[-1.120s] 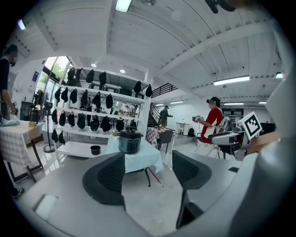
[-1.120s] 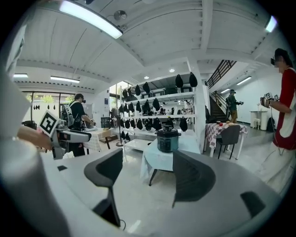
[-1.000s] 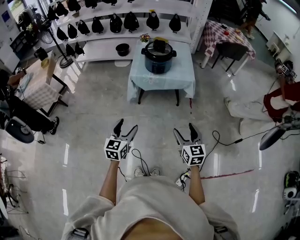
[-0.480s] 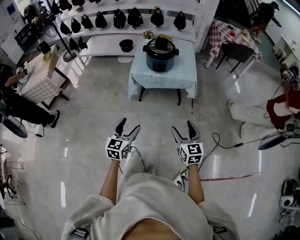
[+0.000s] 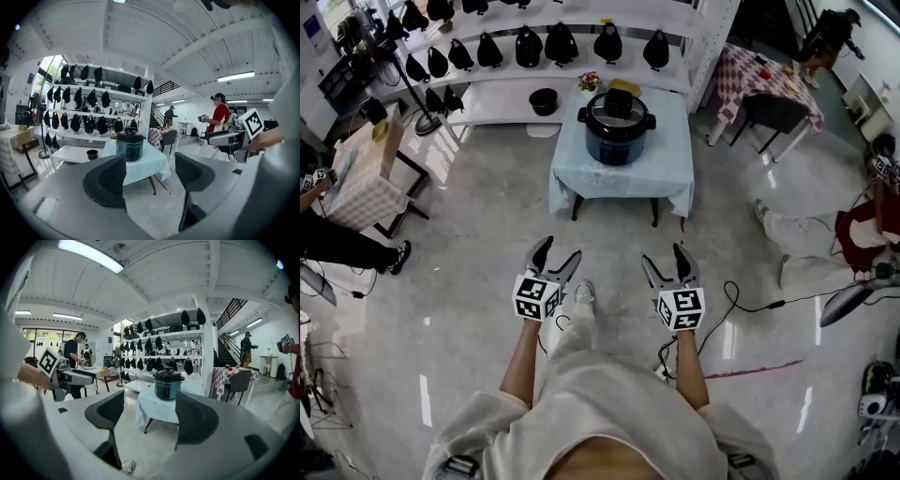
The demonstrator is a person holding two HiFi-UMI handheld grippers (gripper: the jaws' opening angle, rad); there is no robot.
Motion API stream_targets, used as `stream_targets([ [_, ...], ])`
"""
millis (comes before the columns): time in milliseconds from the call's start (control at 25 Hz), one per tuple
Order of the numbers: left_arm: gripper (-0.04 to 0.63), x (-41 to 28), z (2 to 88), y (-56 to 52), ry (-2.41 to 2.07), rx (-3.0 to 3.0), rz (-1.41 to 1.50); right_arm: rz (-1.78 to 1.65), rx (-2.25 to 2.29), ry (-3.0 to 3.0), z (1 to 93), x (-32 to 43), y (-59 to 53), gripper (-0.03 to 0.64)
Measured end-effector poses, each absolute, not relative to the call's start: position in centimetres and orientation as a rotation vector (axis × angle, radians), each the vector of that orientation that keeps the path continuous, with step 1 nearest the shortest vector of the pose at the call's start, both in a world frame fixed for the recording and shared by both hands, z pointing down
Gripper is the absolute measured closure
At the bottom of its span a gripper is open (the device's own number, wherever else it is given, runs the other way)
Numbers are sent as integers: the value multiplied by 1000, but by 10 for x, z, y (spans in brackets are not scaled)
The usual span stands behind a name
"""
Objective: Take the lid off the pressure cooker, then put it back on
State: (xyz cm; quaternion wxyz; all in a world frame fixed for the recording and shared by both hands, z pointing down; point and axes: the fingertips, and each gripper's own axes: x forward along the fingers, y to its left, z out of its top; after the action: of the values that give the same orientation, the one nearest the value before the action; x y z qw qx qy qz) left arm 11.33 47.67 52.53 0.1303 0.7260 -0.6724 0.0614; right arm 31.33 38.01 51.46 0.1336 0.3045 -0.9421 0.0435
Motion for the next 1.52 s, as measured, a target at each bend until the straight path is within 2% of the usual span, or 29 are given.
stream_targets([
  [680,285,-35,508,243,-1845,2241,178,83,1009,-2715,485,149,165,296],
  [1040,285,-71,518,163,-1826,2246,192,102,999,-2675,507,116,96,296],
  [1520,285,-115,522,15,-1868,2191,205,150,906,-2696,519,66,-51,297],
])
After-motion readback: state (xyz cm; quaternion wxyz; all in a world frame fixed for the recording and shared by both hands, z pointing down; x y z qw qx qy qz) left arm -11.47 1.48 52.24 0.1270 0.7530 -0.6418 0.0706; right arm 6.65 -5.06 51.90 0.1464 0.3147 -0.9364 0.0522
